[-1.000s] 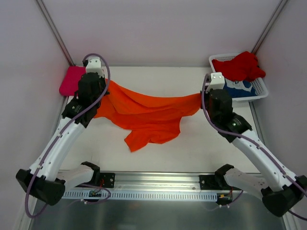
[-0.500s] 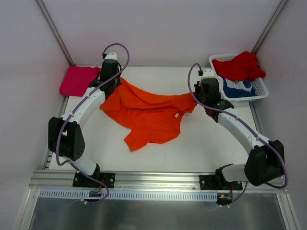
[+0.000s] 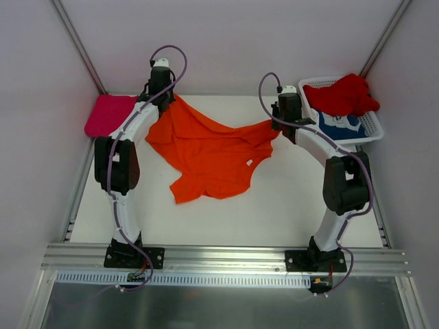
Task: Fold and stack the t-shirts
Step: Flatten the tshirt out
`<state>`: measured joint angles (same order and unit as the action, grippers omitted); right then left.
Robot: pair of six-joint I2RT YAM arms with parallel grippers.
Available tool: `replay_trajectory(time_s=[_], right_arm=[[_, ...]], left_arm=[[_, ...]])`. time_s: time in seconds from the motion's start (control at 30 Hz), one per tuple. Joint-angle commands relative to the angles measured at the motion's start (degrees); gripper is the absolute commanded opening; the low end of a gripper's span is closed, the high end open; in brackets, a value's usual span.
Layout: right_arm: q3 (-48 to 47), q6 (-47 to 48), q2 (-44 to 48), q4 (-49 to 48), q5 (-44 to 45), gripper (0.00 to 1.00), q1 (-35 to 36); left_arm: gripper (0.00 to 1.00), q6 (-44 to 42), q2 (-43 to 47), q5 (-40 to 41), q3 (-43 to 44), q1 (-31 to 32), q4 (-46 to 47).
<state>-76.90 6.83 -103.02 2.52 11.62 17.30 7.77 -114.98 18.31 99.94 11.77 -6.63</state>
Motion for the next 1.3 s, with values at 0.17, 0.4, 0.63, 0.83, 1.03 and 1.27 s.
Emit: replay_trajectory(time_s=[0.17, 0.4, 0.63, 0.83, 1.03, 1.27], right_arm=[[-7.7, -0.9, -5.4, 6.2, -2.2, 0.63, -0.8], [0.1, -1.7, 3.7, 5.9, -4.6, 0.62, 0.6], [7.8, -4.5, 12.4, 7.4, -4.8, 0.61, 10.2], [15.5, -10.0, 13.5, 5.9, -3.5, 0.61, 20.2], [15.4, -13.2, 6.4, 2.5, -4.1, 0.60, 28.6], [7.8, -13.3, -1.6, 2.6, -5.4, 0.60, 35.3]], left_arm=[[0.94, -3.3, -8.0, -0.8, 12.1, -2.4, -1.8], [0.99, -0.1, -0.9, -0.1, 4.2, -2.4, -1.7], [0.99, 5.7, 9.7, 1.4, -9.7, -1.1, -1.7], [0.99, 8.3, 18.3, 2.7, -20.6, 1.4, -1.7], [0.99, 9.2, 24.0, 1.8, -26.8, 1.9, -1.8], [0.99, 8.2, 28.0, 4.5, -30.7, 2.1, -1.8]])
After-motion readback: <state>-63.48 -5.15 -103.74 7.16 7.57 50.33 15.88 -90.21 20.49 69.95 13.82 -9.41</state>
